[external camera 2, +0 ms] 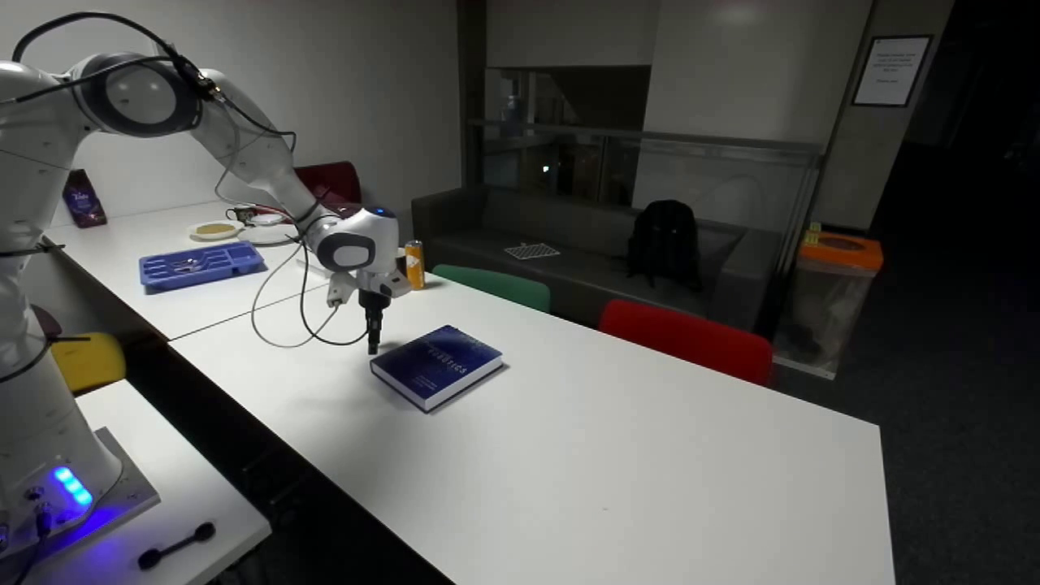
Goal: Push the blue book to the right then open the book.
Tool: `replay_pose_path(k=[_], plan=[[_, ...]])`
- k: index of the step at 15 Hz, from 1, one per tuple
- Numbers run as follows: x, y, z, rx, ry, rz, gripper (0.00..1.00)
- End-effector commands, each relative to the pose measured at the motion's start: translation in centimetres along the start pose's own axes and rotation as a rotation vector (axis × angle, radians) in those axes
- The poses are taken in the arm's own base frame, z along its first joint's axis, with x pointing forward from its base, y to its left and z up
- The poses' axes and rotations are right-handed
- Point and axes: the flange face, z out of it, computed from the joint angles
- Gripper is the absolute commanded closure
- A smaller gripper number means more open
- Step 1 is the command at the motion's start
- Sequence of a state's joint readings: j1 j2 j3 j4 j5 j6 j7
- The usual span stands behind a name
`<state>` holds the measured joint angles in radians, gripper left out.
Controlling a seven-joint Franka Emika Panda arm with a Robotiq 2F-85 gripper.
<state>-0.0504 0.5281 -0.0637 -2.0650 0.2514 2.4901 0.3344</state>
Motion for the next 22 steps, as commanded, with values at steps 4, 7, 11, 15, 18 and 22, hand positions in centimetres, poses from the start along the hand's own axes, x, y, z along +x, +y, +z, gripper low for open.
replay_pose_path(k=[4,7,11,15,18,22], plan=[[-1.0,0.5,-0.6,0.006,-0.04,-0.015,0.0],[-0.9,0.9,-0.5,0.004,-0.047,-0.012,0.0],[-0.8,1.3,-0.4,0.005,-0.051,-0.007,0.0],[-0.7,1.9,-0.4,0.007,-0.048,0.003,0.0],[-0.5,2.5,-0.5,0.006,-0.046,0.014,0.0],[-0.3,3.1,-0.4,0.006,-0.047,0.028,0.0]])
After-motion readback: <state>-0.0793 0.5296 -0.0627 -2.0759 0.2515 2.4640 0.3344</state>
